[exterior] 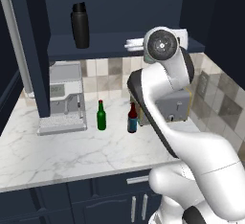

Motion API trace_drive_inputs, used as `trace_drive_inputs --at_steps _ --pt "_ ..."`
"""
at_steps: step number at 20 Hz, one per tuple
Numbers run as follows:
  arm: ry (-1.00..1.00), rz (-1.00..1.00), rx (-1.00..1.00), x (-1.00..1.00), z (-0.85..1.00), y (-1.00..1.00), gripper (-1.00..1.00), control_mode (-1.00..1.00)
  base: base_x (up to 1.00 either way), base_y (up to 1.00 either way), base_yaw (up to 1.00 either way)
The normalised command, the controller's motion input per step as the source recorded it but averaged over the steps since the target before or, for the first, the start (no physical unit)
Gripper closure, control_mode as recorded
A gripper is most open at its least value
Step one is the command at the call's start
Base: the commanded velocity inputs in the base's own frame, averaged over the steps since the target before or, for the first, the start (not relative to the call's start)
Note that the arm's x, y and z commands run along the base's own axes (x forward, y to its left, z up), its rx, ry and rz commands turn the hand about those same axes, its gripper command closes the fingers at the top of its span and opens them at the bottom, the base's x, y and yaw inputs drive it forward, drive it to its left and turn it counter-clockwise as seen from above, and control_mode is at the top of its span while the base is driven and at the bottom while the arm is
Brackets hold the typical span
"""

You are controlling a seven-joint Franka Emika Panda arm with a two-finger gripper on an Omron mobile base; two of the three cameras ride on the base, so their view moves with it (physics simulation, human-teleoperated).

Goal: Sort all alcoholic drinks to one cabinet, and non-alcoholic drinks to the other.

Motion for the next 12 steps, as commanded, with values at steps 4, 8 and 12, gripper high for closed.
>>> trace_drive_inputs --at_steps 4,8,12 --pt "-0.01 0.07 0.00 0.11 0.25 0.00 1.00 -1.00 0.00 0.00 0.00" --pt "0.00 0.03 0.00 0.29 0.13 0.00 1.00 -1.00 0.00 0.00 0.00" --pt "0.00 0.01 0.00 0.40 0.06 0.00 1.00 -1.00 0.00 0.00 0.00"
